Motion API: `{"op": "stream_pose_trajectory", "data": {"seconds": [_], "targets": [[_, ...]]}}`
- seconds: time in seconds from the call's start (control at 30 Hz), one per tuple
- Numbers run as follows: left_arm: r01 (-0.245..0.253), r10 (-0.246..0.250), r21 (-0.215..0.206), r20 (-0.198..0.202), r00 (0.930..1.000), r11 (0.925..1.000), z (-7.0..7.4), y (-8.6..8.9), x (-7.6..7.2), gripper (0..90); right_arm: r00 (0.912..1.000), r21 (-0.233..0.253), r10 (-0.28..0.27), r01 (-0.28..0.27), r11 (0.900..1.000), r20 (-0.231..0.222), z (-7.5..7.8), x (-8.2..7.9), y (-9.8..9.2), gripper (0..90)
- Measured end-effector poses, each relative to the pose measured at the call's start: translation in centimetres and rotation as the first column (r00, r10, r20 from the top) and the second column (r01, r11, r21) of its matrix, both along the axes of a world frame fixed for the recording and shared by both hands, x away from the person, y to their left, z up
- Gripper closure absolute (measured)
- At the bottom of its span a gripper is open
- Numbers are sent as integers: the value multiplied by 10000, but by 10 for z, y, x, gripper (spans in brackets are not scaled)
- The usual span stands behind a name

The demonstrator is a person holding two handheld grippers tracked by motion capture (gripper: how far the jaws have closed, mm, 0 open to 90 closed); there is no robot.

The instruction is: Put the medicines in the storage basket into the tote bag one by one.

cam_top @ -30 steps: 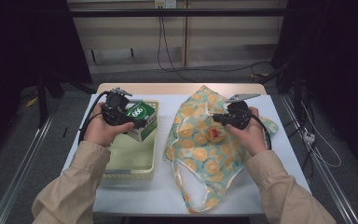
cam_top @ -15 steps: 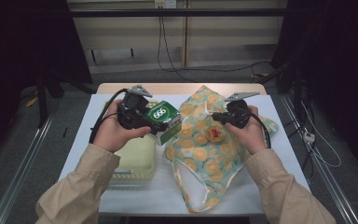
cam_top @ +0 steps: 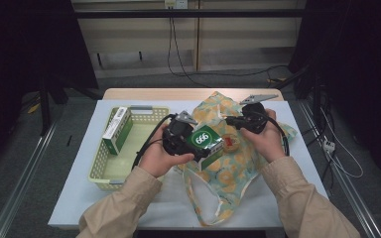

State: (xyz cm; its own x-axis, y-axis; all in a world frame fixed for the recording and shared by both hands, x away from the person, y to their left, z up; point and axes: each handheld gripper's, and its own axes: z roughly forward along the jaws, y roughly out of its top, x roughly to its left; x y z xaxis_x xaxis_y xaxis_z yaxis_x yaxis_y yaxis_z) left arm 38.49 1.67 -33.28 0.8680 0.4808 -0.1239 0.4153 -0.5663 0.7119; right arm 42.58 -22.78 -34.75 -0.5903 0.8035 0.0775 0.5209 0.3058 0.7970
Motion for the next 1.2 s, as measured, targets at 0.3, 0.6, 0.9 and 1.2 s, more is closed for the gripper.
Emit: {"op": "stream_pose_trajectory", "data": {"seconds": [0.3,0.6,0.9,1.2], "targets": [[-224,229,255,-168,9996,9994,-40,-27,6,181,9999,100,-114,114,9999,-7,0,0,-2,900],[-252,258,388,-168,9995,9989,-63,-47,15,176,10000,90,-40,40,10000,38,2,-2,-3,900],[-508,507,10,449,9977,9987,-74,-63,28,164,9999,92,-145,145,9999,52,1,-1,-5,900],[-441,465,-313,778,9959,9985,-69,-62,26,128,9998,121,-201,202,9997,-63,-6,0,-6,900]]}}
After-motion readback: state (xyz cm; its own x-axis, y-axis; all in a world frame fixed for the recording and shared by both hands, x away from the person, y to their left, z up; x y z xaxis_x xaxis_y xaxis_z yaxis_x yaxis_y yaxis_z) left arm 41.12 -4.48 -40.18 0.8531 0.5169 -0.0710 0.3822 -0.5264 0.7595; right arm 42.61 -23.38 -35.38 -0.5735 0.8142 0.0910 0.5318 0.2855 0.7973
